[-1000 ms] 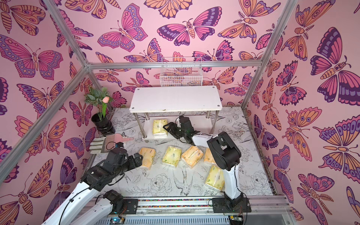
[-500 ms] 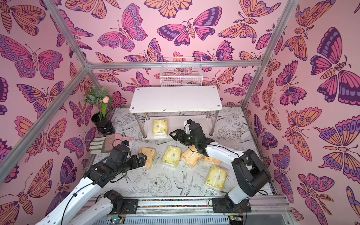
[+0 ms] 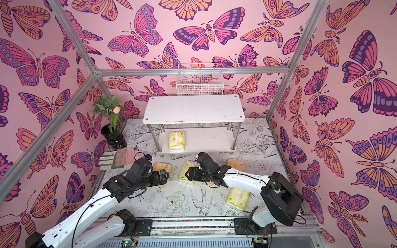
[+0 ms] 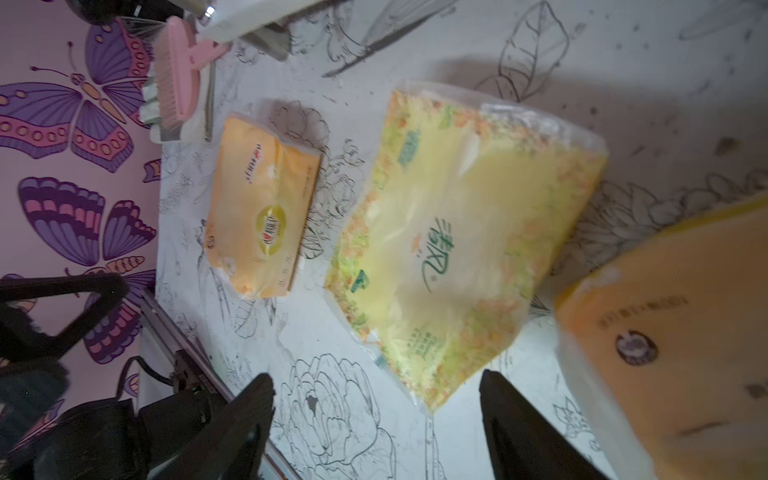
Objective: Place the tissue boxes on the shelf by color
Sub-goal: Adjust the box of tissues at the center of the board.
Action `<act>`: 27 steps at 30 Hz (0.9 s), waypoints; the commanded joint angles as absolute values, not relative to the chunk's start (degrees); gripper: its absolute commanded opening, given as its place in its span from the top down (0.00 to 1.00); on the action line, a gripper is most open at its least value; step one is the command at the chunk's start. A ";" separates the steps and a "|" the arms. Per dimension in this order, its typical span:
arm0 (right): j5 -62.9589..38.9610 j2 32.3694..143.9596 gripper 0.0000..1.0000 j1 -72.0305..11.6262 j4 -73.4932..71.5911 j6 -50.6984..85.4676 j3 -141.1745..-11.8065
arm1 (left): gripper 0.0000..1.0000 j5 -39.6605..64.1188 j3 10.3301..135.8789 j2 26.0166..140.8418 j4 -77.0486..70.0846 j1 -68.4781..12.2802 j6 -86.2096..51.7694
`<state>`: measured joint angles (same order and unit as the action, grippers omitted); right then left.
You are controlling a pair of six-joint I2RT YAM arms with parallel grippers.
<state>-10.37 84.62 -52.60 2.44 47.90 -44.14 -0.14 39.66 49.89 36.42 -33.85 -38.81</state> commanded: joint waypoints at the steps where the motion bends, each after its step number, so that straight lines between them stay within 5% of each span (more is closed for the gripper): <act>1: -7.58 83.67 0.19 -52.78 4.16 48.29 -41.93 | 0.00 0.33 40.64 50.87 34.68 -34.42 -38.83; 17: -0.78 73.15 0.18 -46.01 15.47 45.79 -38.01 | 0.00 4.32 39.84 56.42 27.66 -35.29 -36.95; 27: -11.61 71.33 0.18 -47.04 -7.43 54.47 -29.31 | 0.00 11.14 41.76 68.36 15.98 -35.35 -35.25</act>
<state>-8.82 71.31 -46.28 2.04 50.00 -31.68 8.62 40.32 65.93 20.82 -34.98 -36.60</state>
